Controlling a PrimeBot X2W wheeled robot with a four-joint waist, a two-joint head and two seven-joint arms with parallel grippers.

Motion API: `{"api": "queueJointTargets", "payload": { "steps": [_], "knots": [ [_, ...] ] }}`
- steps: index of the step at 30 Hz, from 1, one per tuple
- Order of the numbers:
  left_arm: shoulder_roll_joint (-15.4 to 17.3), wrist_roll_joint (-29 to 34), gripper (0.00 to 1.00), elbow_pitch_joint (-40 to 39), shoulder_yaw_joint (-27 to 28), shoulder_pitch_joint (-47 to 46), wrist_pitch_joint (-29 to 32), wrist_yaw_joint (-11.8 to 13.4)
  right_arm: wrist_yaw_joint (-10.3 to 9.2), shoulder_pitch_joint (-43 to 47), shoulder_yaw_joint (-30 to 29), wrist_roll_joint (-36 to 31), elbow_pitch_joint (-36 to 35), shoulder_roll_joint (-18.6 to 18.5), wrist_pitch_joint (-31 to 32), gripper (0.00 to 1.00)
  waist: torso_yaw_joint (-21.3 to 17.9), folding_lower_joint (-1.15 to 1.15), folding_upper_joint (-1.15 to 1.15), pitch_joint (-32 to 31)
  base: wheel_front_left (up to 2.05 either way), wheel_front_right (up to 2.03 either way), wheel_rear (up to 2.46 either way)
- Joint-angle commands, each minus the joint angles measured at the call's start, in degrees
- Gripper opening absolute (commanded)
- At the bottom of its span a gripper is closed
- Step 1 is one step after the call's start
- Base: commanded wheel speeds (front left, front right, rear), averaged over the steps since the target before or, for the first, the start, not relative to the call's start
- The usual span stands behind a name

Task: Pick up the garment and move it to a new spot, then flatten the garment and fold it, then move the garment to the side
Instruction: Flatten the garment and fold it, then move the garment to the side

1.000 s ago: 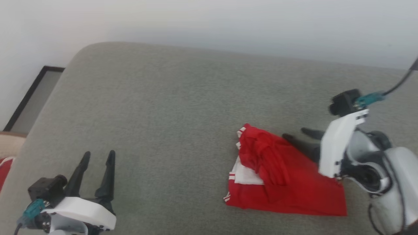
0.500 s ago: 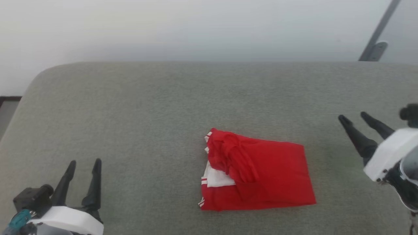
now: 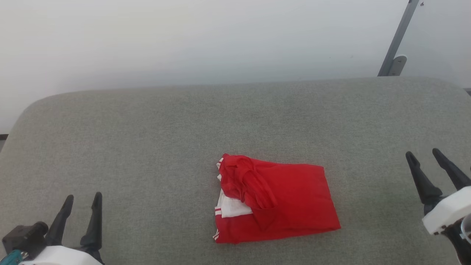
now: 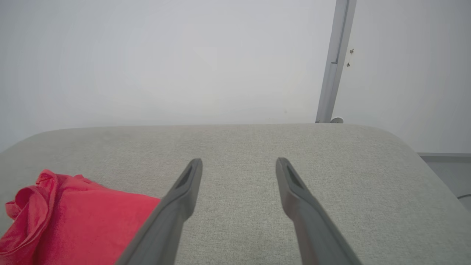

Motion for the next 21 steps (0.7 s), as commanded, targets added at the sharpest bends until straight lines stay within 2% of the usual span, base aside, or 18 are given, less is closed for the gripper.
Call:
{"api": "queueJointTargets", "payload": {
  "steps": [1, 11, 21],
  "knots": [
    [0.1, 0.42, 1.0, 0.1, 0.22, 0.73, -0.23, -0.34, -0.01, 0.67, 0.27, 0.17, 0.01, 0.19, -0.83, 1.0, -0.02, 0.0, 0.0, -0.06, 0.0, 0.0, 0.0],
    [0.37, 0.87, 1.0, 0.24, 1.11, 0.96, -0.26, -1.21, -0.01, 1.9, 0.06, 1.05, 2.83, 0.33, -4.48, 1.0, -0.12, 0.0, 0.0, -0.24, 0.0, 0.0, 0.0],
    [0.1, 1.11, 1.0, 0.46, 0.95, 0.34, -0.26, -1.55, -0.01, 1.88, 0.02, 1.64, 3.94, 0.89, -3.87, 1.0, 0.22, 0.0, 0.0, -0.08, 0.0, 0.0, 0.0]
  ]
}}
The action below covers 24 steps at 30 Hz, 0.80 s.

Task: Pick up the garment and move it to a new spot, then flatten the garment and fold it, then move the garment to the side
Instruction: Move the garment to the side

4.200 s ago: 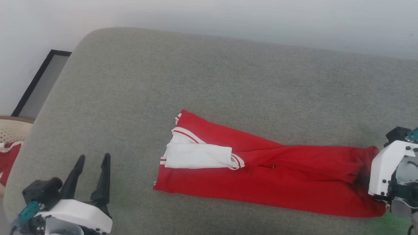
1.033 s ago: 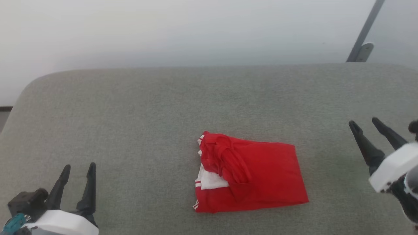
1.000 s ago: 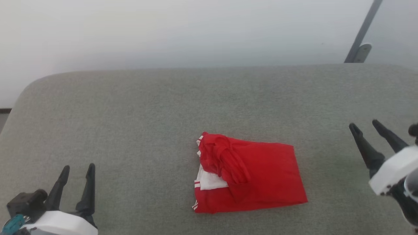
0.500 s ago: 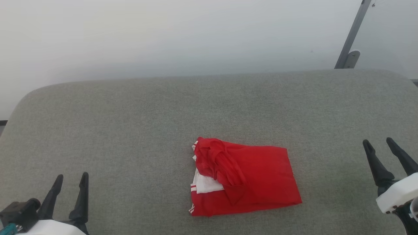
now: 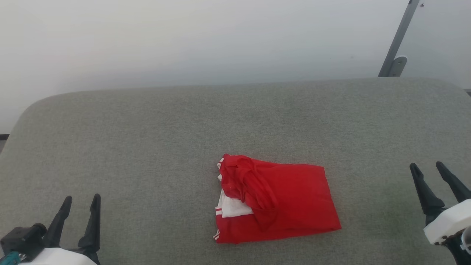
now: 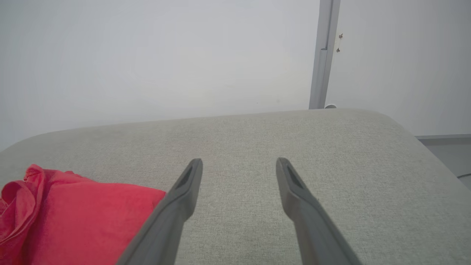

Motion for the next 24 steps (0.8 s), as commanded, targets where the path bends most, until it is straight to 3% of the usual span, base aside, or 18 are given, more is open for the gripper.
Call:
{"api": "queueJointTargets", "payload": {
  "steps": [1, 11, 24],
  "knots": [
    [-0.08, 0.13, 1.0, 0.24, -0.02, -0.31, -0.25, -0.22, -0.01, 0.1, 0.27, 0.42, 0.13, 0.54, 0.55, 1.0, 0.29, 0.0, 0.0, 0.09, 0.0, 0.0, 0.0],
    [-0.59, 0.32, 1.0, 0.45, -0.39, -0.8, -0.25, -0.56, -0.01, -1.87, 6.44, 2.7, -3.73, 0.3, 9.39, 1.0, 3.14, 0.0, 0.0, 1.48, 0.0, 0.0, 0.0],
    [-2.69, 1.09, 1.0, 2.12, -1.39, -3.36, -0.25, -2.24, -0.01, -5.4, 9.43, 7.26, -4.9, -1.52, 30.74, 1.0, 8.55, 0.0, 0.0, 5.2, 0.0, 0.0, 0.0]
  ]
}}
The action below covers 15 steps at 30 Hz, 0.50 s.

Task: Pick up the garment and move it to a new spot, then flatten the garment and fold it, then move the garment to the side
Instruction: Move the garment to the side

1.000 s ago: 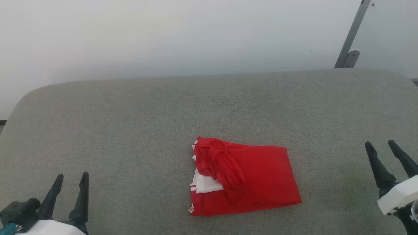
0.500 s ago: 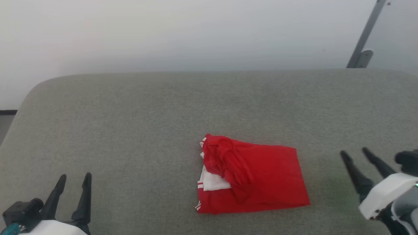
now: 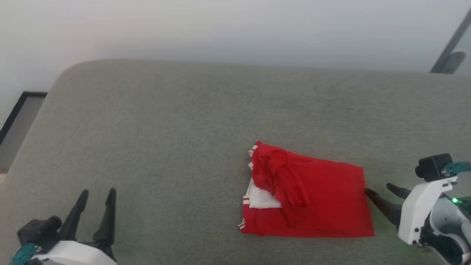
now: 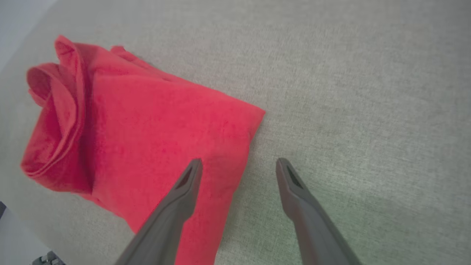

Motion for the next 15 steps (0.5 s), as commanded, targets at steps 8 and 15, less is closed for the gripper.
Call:
{"api": "queueJointTargets", "payload": {
  "steps": [8, 15],
  "knots": [
    [-2.89, 2.01, 1.0, 1.84, -0.2, -3.04, -0.25, -1.77, -0.01, -2.28, -1.32, -0.69, 2.76, 0.84, 14.13, 1.0, 4.6, 0.0, 0.0, 4.75, 0.0, 0.0, 0.0],
    [-4.69, 3.47, 1.0, 3.11, 0.54, -4.7, -0.25, -2.95, 0.0, -3.08, -1.48, -2.09, 5.75, 5.3, 21.75, 1.0, 6.15, 0.0, 0.0, 6.65, 0.0, 0.0, 0.0]
  ]
}}
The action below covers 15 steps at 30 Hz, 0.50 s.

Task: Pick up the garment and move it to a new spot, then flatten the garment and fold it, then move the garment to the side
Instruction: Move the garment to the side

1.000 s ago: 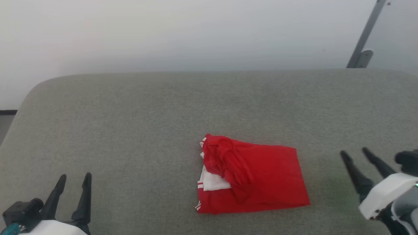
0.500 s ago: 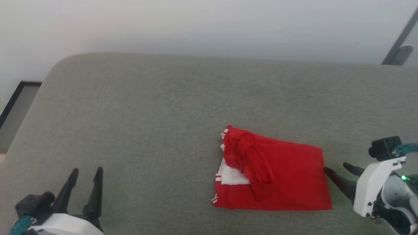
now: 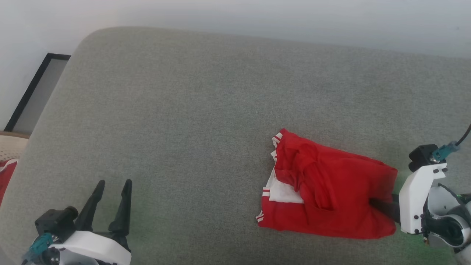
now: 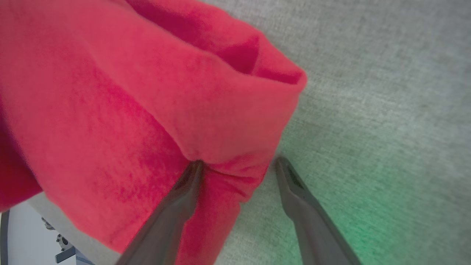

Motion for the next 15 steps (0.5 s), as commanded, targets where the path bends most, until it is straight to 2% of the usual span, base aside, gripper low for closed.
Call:
{"api": "queueJointTargets", "payload": {
  "steps": [1, 2, 3, 15],
  "knots": [
    [-0.18, 0.43, 1.0, 0.2, 0.39, -1.08, -0.25, -0.22, 0.0, 1.01, 1.48, -0.38, 1.27, 2.76, 1.07, 1.0, 0.31, 0.0, 0.0, 0.42, 0.0, 0.0, 0.0],
    [-0.45, 0.68, 1.0, 0.37, 0.48, -1.15, -0.25, -0.38, 0.0, 0.86, 1.24, -0.51, 1.31, 3.03, 1.37, 0.44, 0.31, 0.0, 0.0, 0.54, 0.0, 0.0, 0.0],
    [-0.68, 0.83, 1.0, 0.55, 0.58, -1.26, -0.25, -0.58, 0.01, 0.69, 1.22, -0.74, 1.05, 3.18, 1.56, 0.0, 0.3, 0.0, 0.0, 0.63, 0.0, 0.0, 0.0],
    [-1.83, 2.63, 1.0, 0.9, 2.55, -3.92, -0.26, -1.61, -0.08, -2.23, -4.43, -2.6, -2.51, -0.48, 1.81, 0.0, -3.44, 0.0, 0.0, 2.34, 0.0, 0.0, 0.0]
  ]
}}
